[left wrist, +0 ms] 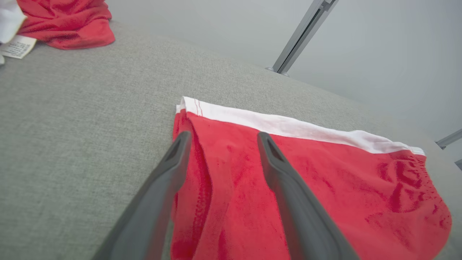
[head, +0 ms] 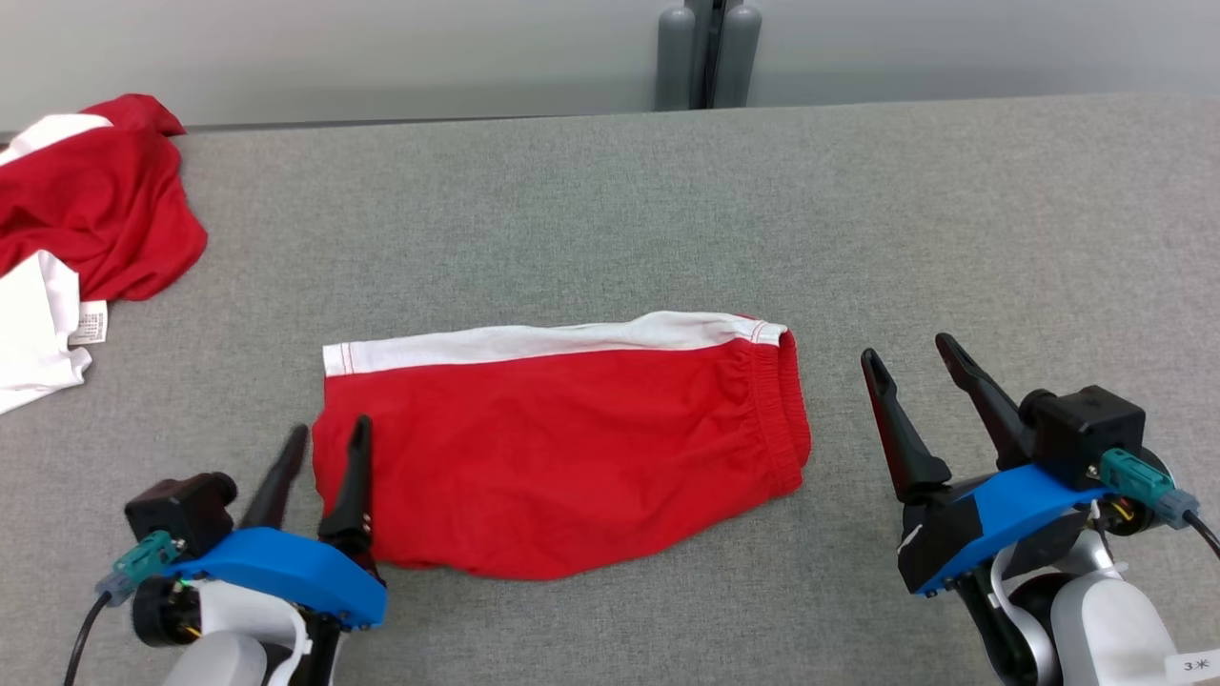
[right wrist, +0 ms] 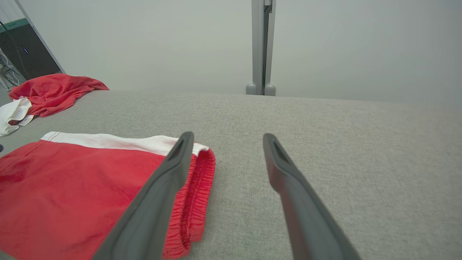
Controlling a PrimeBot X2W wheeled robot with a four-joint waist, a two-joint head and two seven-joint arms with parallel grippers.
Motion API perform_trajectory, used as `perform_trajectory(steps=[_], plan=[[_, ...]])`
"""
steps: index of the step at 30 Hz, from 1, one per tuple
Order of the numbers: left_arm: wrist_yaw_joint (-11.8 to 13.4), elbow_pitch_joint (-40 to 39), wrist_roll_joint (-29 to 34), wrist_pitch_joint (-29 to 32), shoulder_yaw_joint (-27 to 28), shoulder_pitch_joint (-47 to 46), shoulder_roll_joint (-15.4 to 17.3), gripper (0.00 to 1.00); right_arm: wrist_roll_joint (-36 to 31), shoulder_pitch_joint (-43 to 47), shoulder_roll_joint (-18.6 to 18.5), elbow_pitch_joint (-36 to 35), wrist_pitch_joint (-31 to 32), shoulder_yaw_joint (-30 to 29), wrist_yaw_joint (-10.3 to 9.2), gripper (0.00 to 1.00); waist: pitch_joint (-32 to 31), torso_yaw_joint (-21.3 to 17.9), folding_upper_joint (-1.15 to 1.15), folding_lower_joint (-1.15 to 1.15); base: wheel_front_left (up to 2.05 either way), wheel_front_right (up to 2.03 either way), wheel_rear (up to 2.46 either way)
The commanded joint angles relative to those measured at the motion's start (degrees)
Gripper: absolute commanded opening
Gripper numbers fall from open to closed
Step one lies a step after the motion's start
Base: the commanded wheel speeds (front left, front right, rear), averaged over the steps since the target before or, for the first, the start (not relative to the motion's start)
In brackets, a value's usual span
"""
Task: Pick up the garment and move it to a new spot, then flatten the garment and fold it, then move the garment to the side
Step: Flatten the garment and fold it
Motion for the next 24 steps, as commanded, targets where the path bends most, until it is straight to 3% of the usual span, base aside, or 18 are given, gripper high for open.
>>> perform_trajectory(steps=[1, 7, 12, 24], plan=[[1.0, -0.6, 1.8, -1.7, 0.3, -0.9, 0.7, 1.0, 0.2, 0.8, -0.1, 0.5, -0.3, -0.1, 0.01, 1.0, -0.5, -0.2, 0.0, 0.0, 0.0, 0.0, 0.0], [4.4, -3.2, 7.2, -7.1, 0.0, -1.0, 0.9, 1.0, 0.4, 1.2, -0.1, 2.8, 0.2, 0.0, 0.01, 1.0, -2.3, 0.5, 0.0, 0.0, 0.0, 0.0, 0.0], [6.2, -5.4, 8.4, -9.2, -0.1, 1.3, -0.8, 1.0, 1.2, -0.3, -0.1, 7.2, 2.6, 1.4, 0.01, 1.0, -3.3, 1.9, 0.0, 0.0, 0.0, 0.0, 0.0], [7.5, -7.3, 11.1, -10.7, -1.1, 3.8, -2.4, 1.0, -0.8, -9.1, -0.1, 25.2, 9.7, 0.0, 0.01, 1.0, -3.3, 7.3, 0.0, 0.0, 0.0, 0.0, 0.0]])
